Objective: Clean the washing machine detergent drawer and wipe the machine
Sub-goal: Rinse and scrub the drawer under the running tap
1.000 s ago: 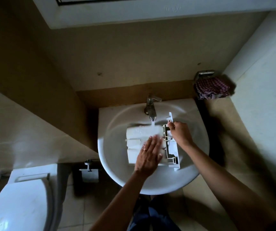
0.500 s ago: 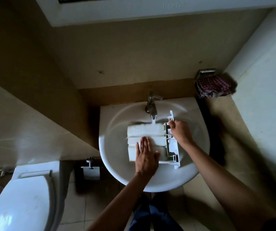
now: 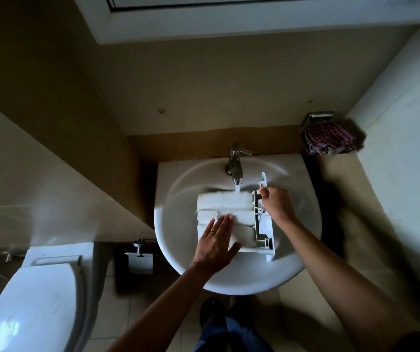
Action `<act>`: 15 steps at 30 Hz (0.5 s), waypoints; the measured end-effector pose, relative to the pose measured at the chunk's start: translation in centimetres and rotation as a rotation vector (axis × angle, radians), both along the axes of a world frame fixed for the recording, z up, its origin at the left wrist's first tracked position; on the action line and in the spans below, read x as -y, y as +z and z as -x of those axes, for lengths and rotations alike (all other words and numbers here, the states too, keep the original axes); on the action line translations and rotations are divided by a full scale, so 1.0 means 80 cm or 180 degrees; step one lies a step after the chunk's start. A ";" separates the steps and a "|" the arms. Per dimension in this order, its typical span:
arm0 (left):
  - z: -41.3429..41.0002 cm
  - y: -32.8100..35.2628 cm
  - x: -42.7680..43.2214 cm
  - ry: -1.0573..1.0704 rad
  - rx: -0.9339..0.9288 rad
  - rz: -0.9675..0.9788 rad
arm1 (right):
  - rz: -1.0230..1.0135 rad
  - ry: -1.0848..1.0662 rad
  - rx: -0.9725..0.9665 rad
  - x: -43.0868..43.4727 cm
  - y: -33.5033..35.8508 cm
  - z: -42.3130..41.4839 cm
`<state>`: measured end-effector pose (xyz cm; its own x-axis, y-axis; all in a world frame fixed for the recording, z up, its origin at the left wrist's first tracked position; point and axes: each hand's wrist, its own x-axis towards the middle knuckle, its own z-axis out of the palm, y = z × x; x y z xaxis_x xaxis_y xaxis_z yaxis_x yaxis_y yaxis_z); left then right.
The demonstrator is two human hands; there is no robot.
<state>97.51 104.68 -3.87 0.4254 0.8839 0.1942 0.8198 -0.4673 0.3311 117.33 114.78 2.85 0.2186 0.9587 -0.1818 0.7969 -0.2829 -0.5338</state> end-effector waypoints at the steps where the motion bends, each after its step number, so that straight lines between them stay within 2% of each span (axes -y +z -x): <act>1: 0.003 0.003 -0.002 0.0179 0.0095 -0.0041 | 0.0030 0.0015 0.0028 0.000 0.000 0.000; 3: 0.003 0.019 -0.008 0.0755 0.0502 0.0022 | 0.0042 0.0036 0.0076 0.001 0.001 0.001; 6: -0.012 0.047 -0.038 0.1702 0.1545 0.0846 | 0.0034 -0.0007 0.0056 0.002 -0.002 0.000; 7: -0.017 0.057 -0.055 0.2119 0.2356 0.1491 | 0.0004 -0.0016 0.0065 0.003 -0.003 0.000; 9: -0.028 0.070 -0.091 0.2882 0.4698 0.2886 | -0.0024 -0.0021 0.0086 0.002 -0.006 -0.001; 10: -0.034 0.073 -0.106 0.3061 0.5614 0.3364 | 0.0004 -0.0030 0.0075 0.002 -0.008 -0.002; 11: -0.041 0.072 -0.118 0.3044 0.6180 0.3638 | 0.0049 -0.0046 0.0069 0.001 -0.009 -0.003; 13: -0.053 0.068 -0.135 0.2939 0.6564 0.3785 | 0.0088 -0.0067 0.0067 0.000 -0.013 -0.004; 15: -0.064 0.062 -0.148 0.2945 0.6581 0.3736 | 0.0031 -0.0082 0.0059 -0.001 -0.018 -0.006</act>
<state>102.61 116.53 1.08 0.0895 0.6501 -0.7546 -0.8384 0.4581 0.2953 117.82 114.86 1.41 0.2467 0.9509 -0.1868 0.7991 -0.3086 -0.5160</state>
